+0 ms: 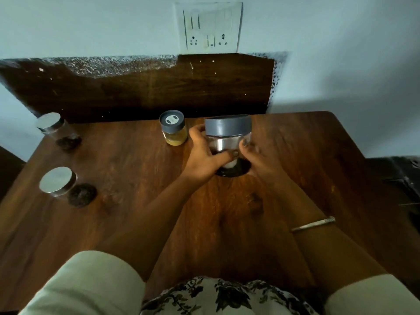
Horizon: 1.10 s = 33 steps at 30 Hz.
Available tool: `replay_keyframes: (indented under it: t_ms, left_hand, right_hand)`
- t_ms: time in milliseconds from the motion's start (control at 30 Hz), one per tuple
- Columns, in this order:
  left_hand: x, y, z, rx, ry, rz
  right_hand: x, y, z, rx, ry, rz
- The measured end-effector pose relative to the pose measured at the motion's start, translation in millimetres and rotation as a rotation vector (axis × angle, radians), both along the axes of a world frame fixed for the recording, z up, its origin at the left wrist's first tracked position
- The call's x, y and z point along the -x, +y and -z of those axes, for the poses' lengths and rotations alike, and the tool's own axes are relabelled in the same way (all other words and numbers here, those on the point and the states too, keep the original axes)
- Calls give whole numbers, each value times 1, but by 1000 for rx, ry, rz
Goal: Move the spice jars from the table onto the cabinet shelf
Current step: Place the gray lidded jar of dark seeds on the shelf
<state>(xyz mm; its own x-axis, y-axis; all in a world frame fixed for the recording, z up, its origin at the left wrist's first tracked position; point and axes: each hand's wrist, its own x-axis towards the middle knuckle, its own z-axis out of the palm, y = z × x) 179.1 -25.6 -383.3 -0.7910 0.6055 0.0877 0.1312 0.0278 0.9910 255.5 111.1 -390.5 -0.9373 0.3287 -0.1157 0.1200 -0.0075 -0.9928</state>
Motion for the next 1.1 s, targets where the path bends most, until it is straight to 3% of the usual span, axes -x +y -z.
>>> replay_keyframes:
  t_ms: [67, 167, 433, 500, 600, 900, 1100]
  left_hand:
    - [-2, -7, -6, 1, -56, 11]
    - [-2, -20, -13, 55, 43, -50]
    - [6, -43, -20, -96, -103, -7]
    - [7, -47, -21, -121, -130, 8]
    - [4, -49, -23, -133, -178, 45]
    - [-3, -52, -32, 171, 118, 149]
    - [-1, -57, -33, 63, 3, 108]
  right_hand:
    - [2, -14, -2, 95, 3, -20]
    - [9, -30, -8, 77, -4, 68]
    - [12, -50, -19, -184, 143, 159]
    - [12, -48, -18, -120, 161, 114]
    - [10, -54, -20, 107, 32, 13]
    - [0, -61, -27, -277, 105, 148]
    - [-10, -54, -40, -149, 100, 102]
